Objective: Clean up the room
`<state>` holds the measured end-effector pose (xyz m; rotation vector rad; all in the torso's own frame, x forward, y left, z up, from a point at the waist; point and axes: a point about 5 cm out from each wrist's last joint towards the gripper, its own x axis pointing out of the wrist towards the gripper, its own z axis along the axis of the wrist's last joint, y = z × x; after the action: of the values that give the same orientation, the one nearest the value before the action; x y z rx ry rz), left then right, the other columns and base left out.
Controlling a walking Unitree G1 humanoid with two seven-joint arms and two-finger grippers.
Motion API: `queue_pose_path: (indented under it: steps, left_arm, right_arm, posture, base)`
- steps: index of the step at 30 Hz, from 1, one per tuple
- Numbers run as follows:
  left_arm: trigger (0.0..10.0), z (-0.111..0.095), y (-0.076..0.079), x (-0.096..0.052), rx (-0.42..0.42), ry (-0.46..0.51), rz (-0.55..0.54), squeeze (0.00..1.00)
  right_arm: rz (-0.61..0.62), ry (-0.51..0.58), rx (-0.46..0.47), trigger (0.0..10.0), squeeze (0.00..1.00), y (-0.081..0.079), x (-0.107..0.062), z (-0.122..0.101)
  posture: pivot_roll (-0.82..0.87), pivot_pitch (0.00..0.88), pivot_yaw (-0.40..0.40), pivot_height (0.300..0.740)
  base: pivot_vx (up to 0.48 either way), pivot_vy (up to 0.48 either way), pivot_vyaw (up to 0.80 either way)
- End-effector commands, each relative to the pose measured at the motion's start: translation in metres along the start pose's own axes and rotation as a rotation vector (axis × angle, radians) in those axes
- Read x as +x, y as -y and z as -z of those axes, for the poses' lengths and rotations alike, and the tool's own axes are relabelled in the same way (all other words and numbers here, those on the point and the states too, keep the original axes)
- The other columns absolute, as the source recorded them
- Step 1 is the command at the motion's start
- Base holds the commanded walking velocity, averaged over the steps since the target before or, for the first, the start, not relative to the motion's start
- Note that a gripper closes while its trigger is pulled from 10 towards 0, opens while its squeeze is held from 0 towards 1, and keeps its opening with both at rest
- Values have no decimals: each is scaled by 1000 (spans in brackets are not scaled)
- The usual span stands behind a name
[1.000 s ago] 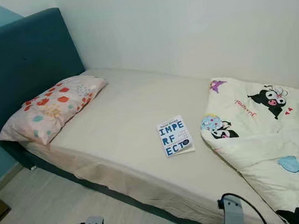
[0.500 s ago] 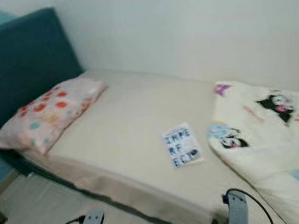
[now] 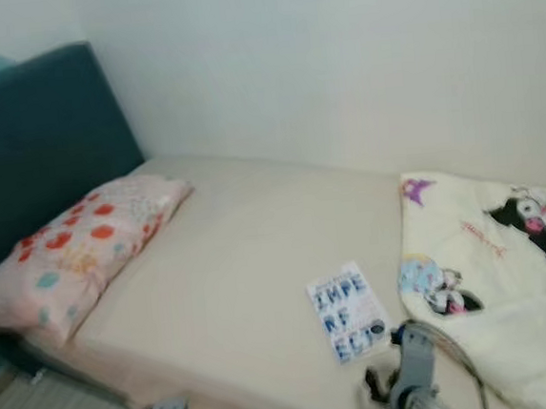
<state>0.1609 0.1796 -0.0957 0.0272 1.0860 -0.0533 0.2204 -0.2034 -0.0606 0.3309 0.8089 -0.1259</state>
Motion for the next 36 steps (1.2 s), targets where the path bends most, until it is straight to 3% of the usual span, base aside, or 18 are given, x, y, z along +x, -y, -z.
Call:
queue_pose_path:
  steps: [1,3,5,7,14,25,36]
  left_arm:
    - [10000,-1,1,0,3,1,2,0]
    - [10000,-1,1,0,3,1,2,0]
    - [10000,2,-3,-1,19,-8,-1,0]
    - [10000,5,-6,-1,26,-14,-6,0]
    - [10000,7,-11,-2,23,-14,-17,0]
    - [10000,12,-13,-3,28,-22,-16,0]
    - [10000,22,-38,-10,60,-36,-47,0]
  right_arm:
    - [10,3,28,10000,0,4,-1,1]
    - [10,3,28,10000,0,4,-1,1]
    - [-5,95,195,10000,0,3,1,-20]
    - [-15,144,291,10000,0,3,2,-36]
    - [-3,187,301,10000,0,7,2,-56]
    - [5,205,354,10000,0,13,1,-55]
    - [-34,250,469,10000,0,10,1,-55]
  posture:
    - [-147,0,52,726]
    - [-147,0,52,726]
    - [-136,0,73,726]
    - [-129,0,77,726]
    - [-121,0,70,701]
    - [-93,0,78,671]
    - [-45,41,125,631]
  base:
    - [0,0,0]
    - [0,0,0]
    - [0,0,0]
    - [0,0,0]
    - [0,0,0]
    - [0,0,0]
    - [0,0,0]
